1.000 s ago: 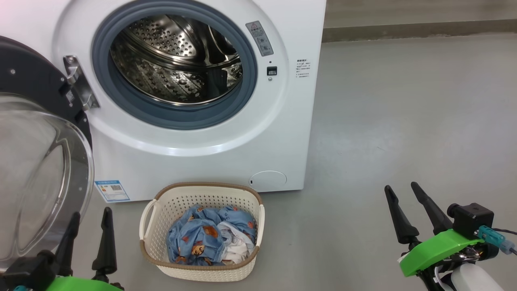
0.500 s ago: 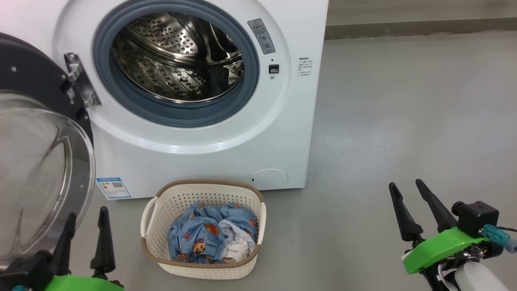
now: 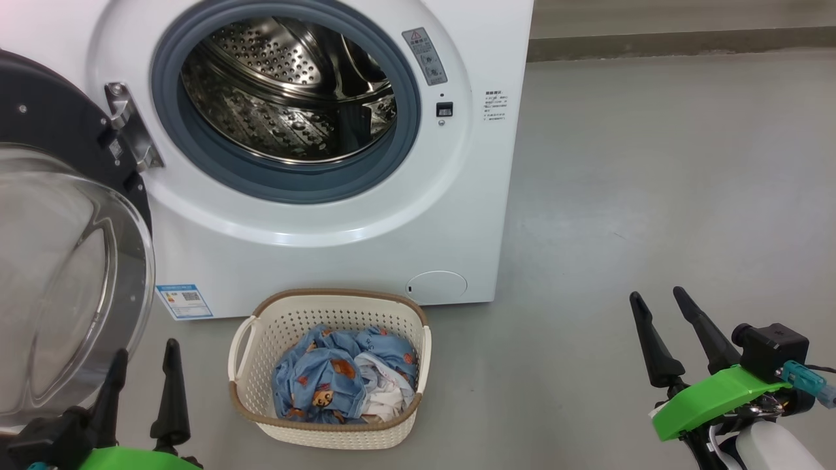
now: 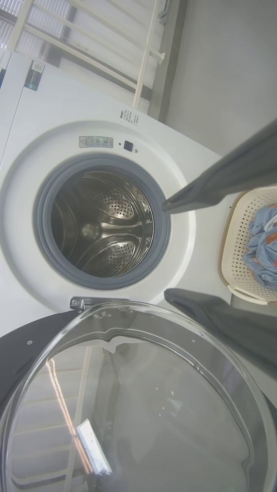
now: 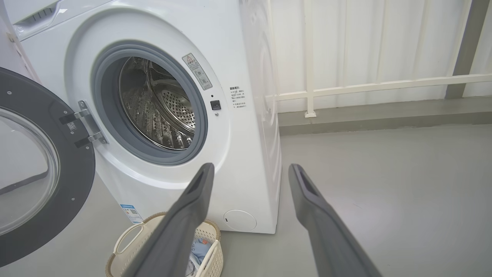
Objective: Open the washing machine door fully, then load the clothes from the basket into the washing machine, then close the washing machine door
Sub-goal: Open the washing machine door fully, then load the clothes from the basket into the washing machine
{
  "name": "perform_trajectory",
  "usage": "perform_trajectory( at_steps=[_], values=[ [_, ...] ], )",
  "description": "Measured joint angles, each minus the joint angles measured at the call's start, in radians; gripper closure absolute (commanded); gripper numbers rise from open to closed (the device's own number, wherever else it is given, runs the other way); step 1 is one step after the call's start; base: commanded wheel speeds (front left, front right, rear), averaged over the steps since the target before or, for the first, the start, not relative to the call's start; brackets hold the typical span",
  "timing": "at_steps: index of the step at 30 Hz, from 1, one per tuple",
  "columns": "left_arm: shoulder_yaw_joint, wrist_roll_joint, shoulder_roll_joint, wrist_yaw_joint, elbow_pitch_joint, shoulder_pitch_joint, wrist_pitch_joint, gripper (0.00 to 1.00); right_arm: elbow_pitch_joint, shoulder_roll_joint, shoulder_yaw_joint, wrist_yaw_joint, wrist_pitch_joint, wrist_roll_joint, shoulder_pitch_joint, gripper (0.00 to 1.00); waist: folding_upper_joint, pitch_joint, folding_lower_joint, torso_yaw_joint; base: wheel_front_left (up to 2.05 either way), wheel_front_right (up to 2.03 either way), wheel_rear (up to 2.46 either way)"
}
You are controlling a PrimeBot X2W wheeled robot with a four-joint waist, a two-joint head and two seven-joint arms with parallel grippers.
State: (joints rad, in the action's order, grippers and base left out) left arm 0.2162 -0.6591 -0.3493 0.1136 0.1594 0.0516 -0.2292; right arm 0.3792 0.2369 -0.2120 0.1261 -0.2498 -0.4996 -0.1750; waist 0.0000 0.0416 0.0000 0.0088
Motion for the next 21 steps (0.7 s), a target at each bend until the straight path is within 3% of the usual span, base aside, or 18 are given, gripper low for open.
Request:
perform_trajectory(
  at_steps=[21],
  values=[
    [0.016,0.0,-0.002,-0.008,0.007,0.0,-0.001,0.0,0.0,-0.005,0.001,0.0,0.0,0.001,0.0,0.0,0.0,-0.004,0.0,0.003,0.0,0.0,0.0]
  ],
)
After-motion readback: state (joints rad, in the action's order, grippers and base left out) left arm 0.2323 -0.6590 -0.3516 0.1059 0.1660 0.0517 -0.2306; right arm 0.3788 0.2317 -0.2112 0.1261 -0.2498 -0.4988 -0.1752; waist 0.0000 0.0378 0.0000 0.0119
